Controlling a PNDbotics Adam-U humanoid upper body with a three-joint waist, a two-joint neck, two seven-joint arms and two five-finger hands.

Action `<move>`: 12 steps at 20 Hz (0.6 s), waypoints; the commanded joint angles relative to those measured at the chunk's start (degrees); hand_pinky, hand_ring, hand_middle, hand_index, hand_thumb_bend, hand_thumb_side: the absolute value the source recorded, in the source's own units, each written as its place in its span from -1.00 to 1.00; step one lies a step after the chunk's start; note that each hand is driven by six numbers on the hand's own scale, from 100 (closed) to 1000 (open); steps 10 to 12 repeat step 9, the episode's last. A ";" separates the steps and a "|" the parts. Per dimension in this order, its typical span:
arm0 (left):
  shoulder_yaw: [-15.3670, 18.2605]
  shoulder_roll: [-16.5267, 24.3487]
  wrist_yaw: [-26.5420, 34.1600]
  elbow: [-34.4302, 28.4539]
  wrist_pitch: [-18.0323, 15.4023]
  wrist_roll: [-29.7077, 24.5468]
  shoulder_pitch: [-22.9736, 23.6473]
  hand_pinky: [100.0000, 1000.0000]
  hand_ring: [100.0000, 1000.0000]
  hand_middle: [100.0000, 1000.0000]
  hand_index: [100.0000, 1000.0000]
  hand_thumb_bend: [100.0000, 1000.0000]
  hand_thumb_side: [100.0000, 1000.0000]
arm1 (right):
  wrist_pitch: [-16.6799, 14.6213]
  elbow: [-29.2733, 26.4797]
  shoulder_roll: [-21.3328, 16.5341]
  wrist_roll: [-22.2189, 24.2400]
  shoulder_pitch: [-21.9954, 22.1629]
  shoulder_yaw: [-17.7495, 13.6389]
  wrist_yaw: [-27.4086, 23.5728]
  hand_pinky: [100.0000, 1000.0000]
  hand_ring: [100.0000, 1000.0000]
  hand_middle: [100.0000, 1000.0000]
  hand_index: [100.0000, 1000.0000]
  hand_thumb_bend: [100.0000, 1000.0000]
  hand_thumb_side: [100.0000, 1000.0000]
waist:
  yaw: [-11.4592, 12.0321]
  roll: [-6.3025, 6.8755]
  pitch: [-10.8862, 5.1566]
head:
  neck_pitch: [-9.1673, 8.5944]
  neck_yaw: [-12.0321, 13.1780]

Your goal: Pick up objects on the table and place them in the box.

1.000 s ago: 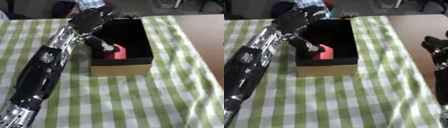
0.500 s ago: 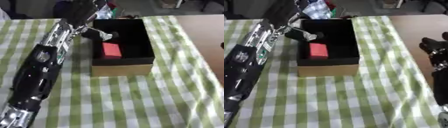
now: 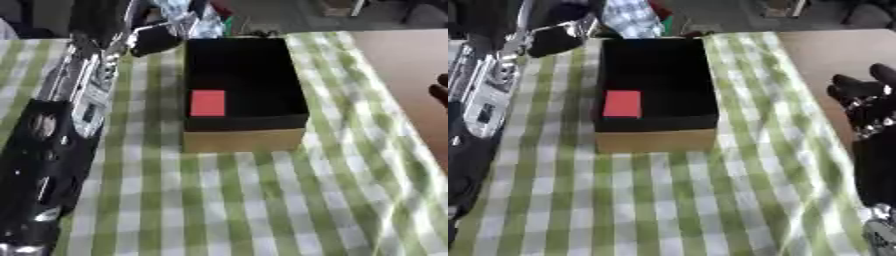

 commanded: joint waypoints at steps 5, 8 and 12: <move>2.18 4.92 6.74 -11.64 1.90 6.69 8.28 0.34 0.13 0.24 0.60 -0.74 0.49 | -1.96 -0.98 -2.68 -1.41 0.53 -1.75 0.73 0.67 0.57 0.10 0.59 -1.00 0.66 | 1.90 -0.60 -1.91 | 0.99 -2.56; 3.21 5.30 9.46 -16.06 4.38 7.10 12.71 0.39 0.11 0.21 0.59 -0.82 0.52 | -2.90 -0.98 -3.05 -1.96 1.14 -2.29 1.21 0.67 0.57 0.10 0.59 -1.00 0.65 | 3.03 -0.88 -1.90 | 1.38 -3.50; 3.30 5.37 10.36 -17.52 5.24 7.00 14.17 0.39 0.11 0.21 0.59 -0.83 0.53 | -3.13 -0.98 -3.11 -2.12 1.35 -2.42 1.41 0.67 0.57 0.10 0.59 -1.00 0.65 | 3.33 -0.96 -1.92 | 1.48 -3.66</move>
